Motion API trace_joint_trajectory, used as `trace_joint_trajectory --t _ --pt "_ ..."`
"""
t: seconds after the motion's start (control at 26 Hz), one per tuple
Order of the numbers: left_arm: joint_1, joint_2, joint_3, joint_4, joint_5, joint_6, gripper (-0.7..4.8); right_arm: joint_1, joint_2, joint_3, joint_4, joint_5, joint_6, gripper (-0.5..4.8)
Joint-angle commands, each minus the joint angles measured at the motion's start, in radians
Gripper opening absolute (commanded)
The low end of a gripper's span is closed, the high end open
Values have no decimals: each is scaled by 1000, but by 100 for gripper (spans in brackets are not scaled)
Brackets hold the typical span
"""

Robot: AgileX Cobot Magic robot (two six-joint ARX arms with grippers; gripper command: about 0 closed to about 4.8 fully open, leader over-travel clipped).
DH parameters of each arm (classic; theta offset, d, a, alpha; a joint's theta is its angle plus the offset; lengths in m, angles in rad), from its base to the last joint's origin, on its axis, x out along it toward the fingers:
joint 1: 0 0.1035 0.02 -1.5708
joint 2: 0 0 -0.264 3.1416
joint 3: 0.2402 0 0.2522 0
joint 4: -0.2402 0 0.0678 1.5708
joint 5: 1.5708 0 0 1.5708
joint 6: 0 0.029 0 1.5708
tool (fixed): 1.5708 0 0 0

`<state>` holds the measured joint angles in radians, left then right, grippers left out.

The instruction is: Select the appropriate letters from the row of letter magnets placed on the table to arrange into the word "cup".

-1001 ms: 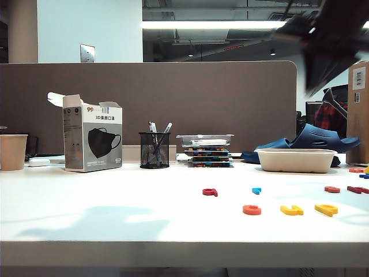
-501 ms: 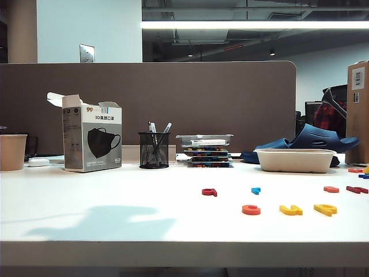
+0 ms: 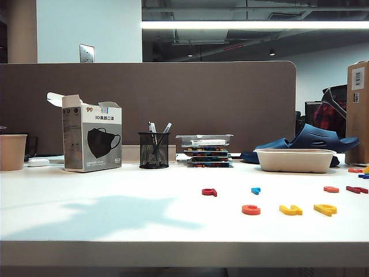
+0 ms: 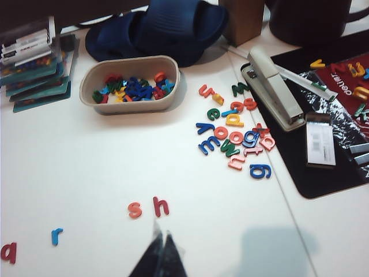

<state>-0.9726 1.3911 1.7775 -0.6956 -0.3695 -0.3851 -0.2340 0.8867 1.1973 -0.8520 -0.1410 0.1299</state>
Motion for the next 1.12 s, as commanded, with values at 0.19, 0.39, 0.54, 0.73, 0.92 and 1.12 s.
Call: trace_joint_trajectory --t 0.19,0.39,0.54,0.73,0.92,1.12 --pt "257 -73 5 21 32 222 -5 54 -139 -137 10 -45 -3 -6" --pt "409 -158 5 -3 32 311 -5 71 -216 -168 11 -47 -3 -6" --pt "542 -232 5 -95 -11 380 -5 71 -272 -172 12 -79 -3 -6" --pt "676 -319 4 -251 -25 381 -5 110 -347 -237 12 -87 -3 -6" --pt "715 -378 3 -323 -38 409 -5 146 -428 -318 11 -87 -3 -6" --pt "715 -431 -2 -388 -84 408 -5 146 -496 -360 11 -101 0 -6"
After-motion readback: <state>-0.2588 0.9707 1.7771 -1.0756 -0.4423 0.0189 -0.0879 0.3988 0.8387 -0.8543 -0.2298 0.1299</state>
